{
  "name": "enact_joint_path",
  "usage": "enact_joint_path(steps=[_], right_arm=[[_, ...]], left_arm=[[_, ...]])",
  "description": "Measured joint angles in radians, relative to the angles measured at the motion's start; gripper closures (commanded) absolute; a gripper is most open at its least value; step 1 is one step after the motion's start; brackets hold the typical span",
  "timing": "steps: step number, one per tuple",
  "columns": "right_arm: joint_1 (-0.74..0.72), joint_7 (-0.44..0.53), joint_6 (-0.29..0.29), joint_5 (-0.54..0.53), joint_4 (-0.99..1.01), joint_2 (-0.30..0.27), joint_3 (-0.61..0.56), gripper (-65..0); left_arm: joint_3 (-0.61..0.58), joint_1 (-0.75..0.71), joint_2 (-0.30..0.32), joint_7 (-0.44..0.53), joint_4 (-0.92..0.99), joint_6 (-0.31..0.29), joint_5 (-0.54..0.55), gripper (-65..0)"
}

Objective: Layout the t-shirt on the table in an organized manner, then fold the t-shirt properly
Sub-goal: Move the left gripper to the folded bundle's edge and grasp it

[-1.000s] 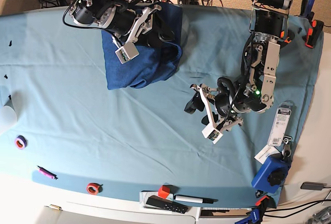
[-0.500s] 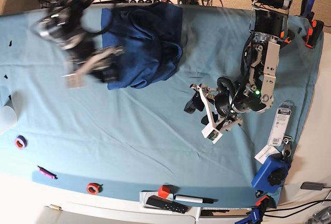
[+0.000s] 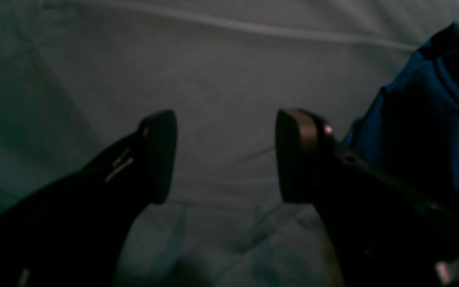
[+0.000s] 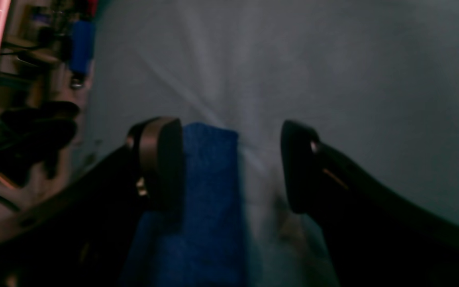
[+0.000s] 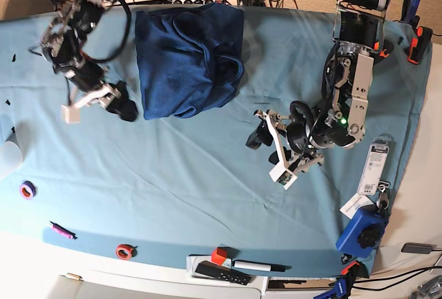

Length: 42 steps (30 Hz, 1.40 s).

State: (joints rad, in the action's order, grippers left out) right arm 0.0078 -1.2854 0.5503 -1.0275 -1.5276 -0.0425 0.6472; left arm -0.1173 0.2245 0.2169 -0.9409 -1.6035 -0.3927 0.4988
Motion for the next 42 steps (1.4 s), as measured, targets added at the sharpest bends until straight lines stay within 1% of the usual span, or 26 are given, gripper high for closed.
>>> enact_joint_path(steps=[2,8,10,11,12,14,18,19,20,22,23,25,27,28,29,30,31,33,34,37,38,42], right_arm=[[-0.026,-0.017,0.0,-0.027,0.04,0.002,0.0,-38.3],[-0.03,-0.027,-0.001,-0.013,0.056,0.029,-0.002,-38.3],[-0.031,-0.027,-0.013,0.034,0.056,0.029,-0.031,-38.3],[-0.031,-0.024,-0.03,0.049,0.056,0.028,-0.051,-38.3],[-0.031,-0.021,-0.031,0.066,0.056,0.028,-0.074,-38.3],[-0.031,-0.005,-0.055,0.095,0.056,0.029,-0.122,-38.3],[-0.036,0.007,-0.057,0.129,0.056,0.028,-0.188,-38.1],[-0.036,0.007,-0.057,0.129,0.056,0.029,-0.196,-35.9],[-0.036,0.007,-0.057,0.132,0.056,0.027,-0.201,-29.1],[-0.035,-0.003,-0.057,0.154,0.057,0.027,-0.206,-7.2],[-0.032,-0.008,-0.043,0.164,0.057,0.027,-0.205,0.0],[-0.032,-0.009,-0.034,0.182,0.057,0.027,-0.205,0.0],[-0.033,-0.008,-0.034,0.196,0.057,0.026,-0.205,0.0],[-0.033,-0.008,-0.034,0.196,0.057,0.024,-0.205,0.0],[-0.033,-0.008,-0.034,0.196,0.057,0.023,-0.205,0.0],[-0.033,-0.008,-0.034,0.196,0.057,0.023,-0.205,0.0],[-0.033,-0.008,-0.034,0.196,0.057,0.023,-0.205,0.0],[-0.033,-0.008,-0.034,0.196,0.057,0.023,-0.205,0.0],[-0.033,-0.008,-0.034,0.196,0.057,0.022,-0.205,0.0],[-0.033,-0.008,-0.033,0.2,0.057,0.021,-0.205,0.0],[-0.032,-0.007,-0.034,0.203,0.057,0.021,-0.205,0.0],[-0.032,-0.007,-0.034,0.204,0.057,0.021,-0.205,0.0]], left_arm=[[0.0,-0.005,0.0,0.0,0.0,0.0,0.0,-36.2],[0.0,-0.006,0.0,0.019,0.0,0.0,0.0,-36.2],[0.0,-0.006,0.0,0.019,0.0,0.0,0.0,-36.2],[0.0,-0.006,0.0,0.019,0.0,0.0,0.0,-36.2],[0.0,-0.006,0.0,0.019,0.0,0.0,-0.001,-36.2],[0.0,-0.006,0.0,0.019,0.0,0.0,0.0,-36.2],[0.0,-0.006,0.0,0.019,0.0,0.0,0.0,-36.2],[0.0,-0.006,0.0,0.019,0.0,0.0,0.0,-36.2],[0.0,-0.006,0.0,0.018,0.0,0.0,0.0,-36.2],[0.0,-0.006,0.0,0.004,0.0,0.0,0.004,-36.2],[0.0,-0.005,0.006,-0.016,0.0,0.002,0.026,-36.2],[-0.001,-0.005,0.034,-0.08,0.0,-0.001,0.132,-36.2],[-0.001,-0.002,0.082,-0.156,0.0,-0.005,0.272,-36.2],[-0.001,-0.001,0.112,-0.2,0.0,-0.015,0.363,-36.2],[0.0,-0.002,0.137,-0.241,0.0,-0.037,0.455,-36.3],[0.001,-0.004,0.155,-0.275,0.0,-0.079,0.512,-36.3],[0.001,-0.012,0.17,-0.3,-0.001,-0.1,0.554,-36.3],[-0.001,-0.058,0.204,-0.299,-0.002,-0.119,0.644,-37.1],[-0.001,-0.088,0.219,-0.313,-0.003,-0.129,0.672,-38.3],[0.0,-0.193,0.246,-0.325,0.001,-0.129,0.69,-43.8],[0.0,-0.224,0.246,-0.323,0.0,-0.129,0.693,-44.7],[-0.001,-0.316,0.223,-0.295,-0.003,-0.129,0.723,-44.7]])
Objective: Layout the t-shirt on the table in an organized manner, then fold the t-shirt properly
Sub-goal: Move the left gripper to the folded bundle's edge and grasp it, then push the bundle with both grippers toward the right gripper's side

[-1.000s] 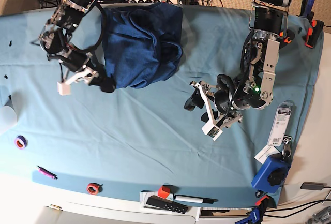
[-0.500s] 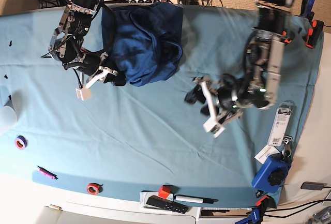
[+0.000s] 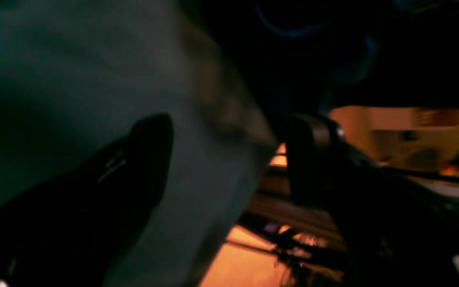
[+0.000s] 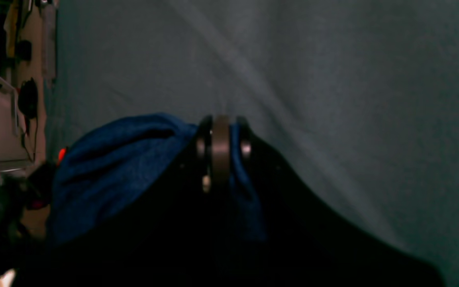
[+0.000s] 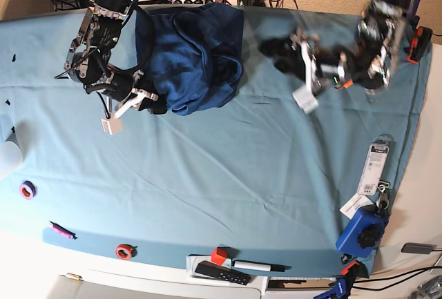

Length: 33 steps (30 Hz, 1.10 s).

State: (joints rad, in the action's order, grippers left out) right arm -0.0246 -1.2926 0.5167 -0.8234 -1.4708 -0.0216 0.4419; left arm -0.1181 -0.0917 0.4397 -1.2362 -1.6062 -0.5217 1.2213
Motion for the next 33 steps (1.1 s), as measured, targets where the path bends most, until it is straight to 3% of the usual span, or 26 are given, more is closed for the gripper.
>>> enact_joint_path(steps=[10,20,33], right_arm=[[0.0,-0.001,0.0,0.0,0.0,0.0,0.0,0.0],[0.0,0.0,0.0,0.0,0.0,0.0,0.0,0.0],[0.0,0.0,0.0,0.0,0.0,0.0,0.0,0.0]], left_arm=[[-0.023,-0.066,-0.102,0.023,-0.017,-0.005,-0.055,-44.7],[-0.295,-0.061,-0.107,0.137,-0.194,0.143,-0.399,-44.6],[-0.3,-0.066,-0.193,0.125,-0.191,0.182,-0.436,-44.6]])
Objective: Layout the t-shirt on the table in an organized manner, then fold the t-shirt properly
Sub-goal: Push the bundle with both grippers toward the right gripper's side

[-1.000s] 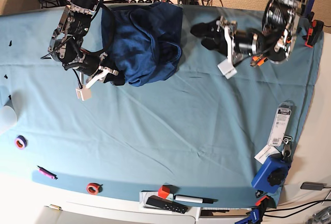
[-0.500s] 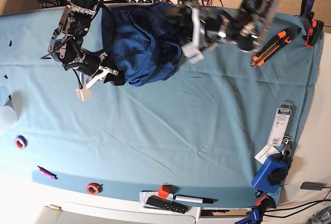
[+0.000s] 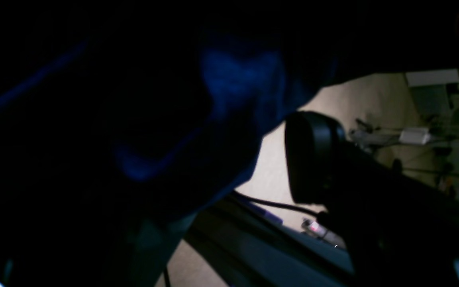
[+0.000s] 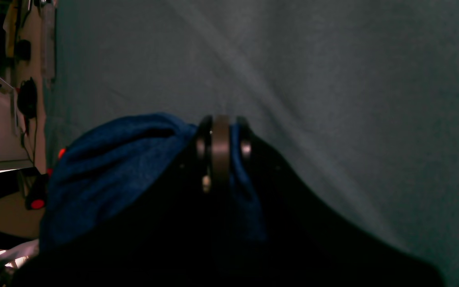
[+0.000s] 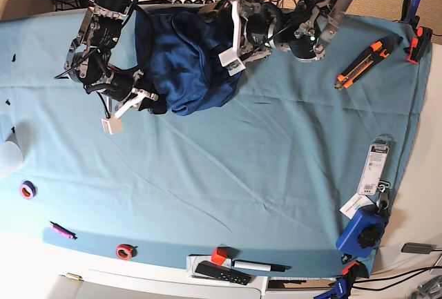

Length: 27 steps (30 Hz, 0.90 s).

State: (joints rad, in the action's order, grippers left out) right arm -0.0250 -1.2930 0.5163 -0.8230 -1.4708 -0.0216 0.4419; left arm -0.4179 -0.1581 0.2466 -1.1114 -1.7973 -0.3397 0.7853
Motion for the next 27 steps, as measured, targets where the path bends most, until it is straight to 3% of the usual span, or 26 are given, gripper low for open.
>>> enact_joint_path(steps=[11,13,17,23,27], right_arm=[[0.0,0.0,0.0,0.0,0.0,0.0,0.0,0.0],[0.0,0.0,0.0,0.0,0.0,0.0,0.0,0.0],[0.0,0.0,0.0,0.0,0.0,0.0,0.0,0.0],[0.0,0.003,0.029,0.001,-0.005,0.003,0.015,0.0],[0.002,-0.001,0.026,0.004,-0.069,0.004,0.118,0.0]], left_arm=[[0.121,-0.022,-0.016,-0.01,0.01,0.0,0.051,-43.3],[0.132,-0.033,-0.016,-0.009,0.01,0.0,0.063,-34.2],[0.132,-0.062,-0.029,0.03,0.013,0.013,0.049,0.0],[0.132,-0.056,-0.065,0.047,0.013,0.007,0.049,0.0],[0.132,-0.017,-0.064,0.079,0.013,0.007,-0.002,0.0]])
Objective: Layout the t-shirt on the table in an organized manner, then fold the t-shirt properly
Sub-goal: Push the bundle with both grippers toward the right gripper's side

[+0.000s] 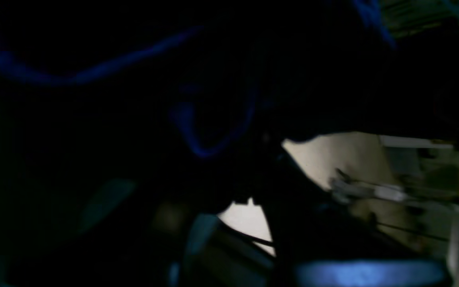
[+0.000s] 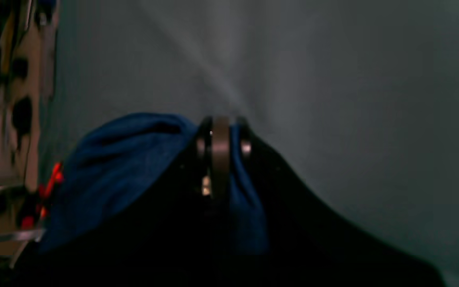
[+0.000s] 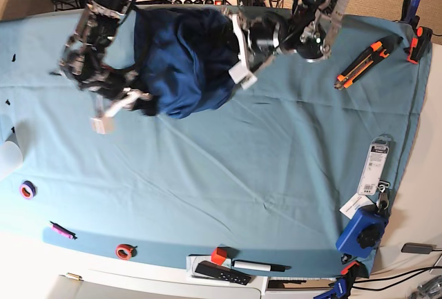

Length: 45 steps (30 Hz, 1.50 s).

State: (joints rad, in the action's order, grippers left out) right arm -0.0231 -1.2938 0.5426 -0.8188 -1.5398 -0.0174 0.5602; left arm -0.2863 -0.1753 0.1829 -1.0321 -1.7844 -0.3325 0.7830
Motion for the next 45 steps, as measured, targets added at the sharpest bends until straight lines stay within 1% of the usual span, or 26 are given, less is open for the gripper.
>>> enact_joint_path(steps=[1,4,7,12,15,16,19,21,23,24,27,28,29,30,33,34,37,40,45], right_arm=[[0.0,0.0,0.0,0.002,-0.013,-0.002,0.029,0.0],[0.0,-0.028,0.0,0.004,-0.038,-0.002,0.102,0.0],[0.001,-0.058,0.0,0.002,-0.043,0.0,0.166,0.0],[0.044,-0.053,0.0,-0.013,-0.044,-0.002,0.254,0.0],[0.079,-0.05,0.017,-0.028,-0.044,-0.001,0.307,0.0],[0.087,-0.049,0.025,-0.035,-0.044,-0.001,0.33,0.0],[0.105,-0.048,0.026,-0.046,-0.044,-0.001,0.411,0.0],[0.114,-0.049,0.026,-0.063,-0.044,-0.002,0.469,0.0],[0.119,-0.05,0.026,-0.076,-0.044,-0.004,0.523,0.0],[0.12,-0.053,0.026,-0.076,-0.044,-0.008,0.547,0.0],[0.12,-0.052,0.026,-0.092,-0.044,-0.018,0.625,0.0],[0.12,-0.053,0.026,-0.091,-0.044,-0.023,0.651,0.0],[0.12,-0.053,0.026,-0.087,-0.044,-0.028,0.676,0.0],[0.12,-0.053,0.026,-0.088,-0.044,-0.033,0.699,0.0],[0.123,-0.053,0.026,-0.096,-0.044,-0.038,0.747,0.0],[0.124,-0.055,0.026,-0.097,-0.044,-0.037,0.757,0.0],[0.134,-0.056,0.026,-0.114,-0.044,-0.034,0.774,0.0],[0.14,-0.056,0.026,-0.14,-0.044,-0.01,0.774,0.0],[0.142,-0.056,0.026,-0.177,-0.044,0.068,0.774,0.0]], left_arm=[[0.0,0.01,0.0,0.021,0.003,0.0,-0.009,0.0],[-0.021,0.056,-0.009,0.045,0.031,0.004,-0.042,0.0],[-0.065,0.11,-0.046,0.047,0.109,0.007,-0.081,0.0],[-0.155,0.221,-0.138,0.07,0.285,0.005,-0.09,0.0],[-0.196,0.303,-0.198,0.07,0.4,0.003,-0.09,0.0],[-0.209,0.331,-0.219,0.069,0.438,0.003,-0.087,0.0],[-0.241,0.405,-0.281,0.069,0.541,0.003,-0.093,0.0],[-0.267,0.446,-0.315,0.105,0.604,0.003,-0.118,0.0],[-0.318,0.485,-0.315,0.171,0.651,0.002,-0.111,0.0],[-0.346,0.5,-0.315,0.201,0.669,0.025,-0.117,0.0],[-0.436,0.533,-0.315,0.257,0.684,0.023,-0.176,0.0],[-0.459,0.539,-0.315,0.274,0.686,0.032,-0.189,0.0],[-0.48,0.543,-0.315,0.291,0.685,0.056,-0.196,0.0],[-0.499,0.546,-0.315,0.314,0.685,0.064,-0.211,0.0],[-0.526,0.559,-0.315,0.346,0.686,0.076,-0.24,0.0],[-0.531,0.565,-0.315,0.351,0.686,0.085,-0.241,0.0],[-0.539,0.587,-0.315,0.365,0.689,0.09,-0.243,0.0],[-0.541,0.61,-0.315,0.383,0.69,0.09,-0.246,0.0],[-0.542,0.66,-0.315,0.394,0.69,0.094,-0.248,0.0]])
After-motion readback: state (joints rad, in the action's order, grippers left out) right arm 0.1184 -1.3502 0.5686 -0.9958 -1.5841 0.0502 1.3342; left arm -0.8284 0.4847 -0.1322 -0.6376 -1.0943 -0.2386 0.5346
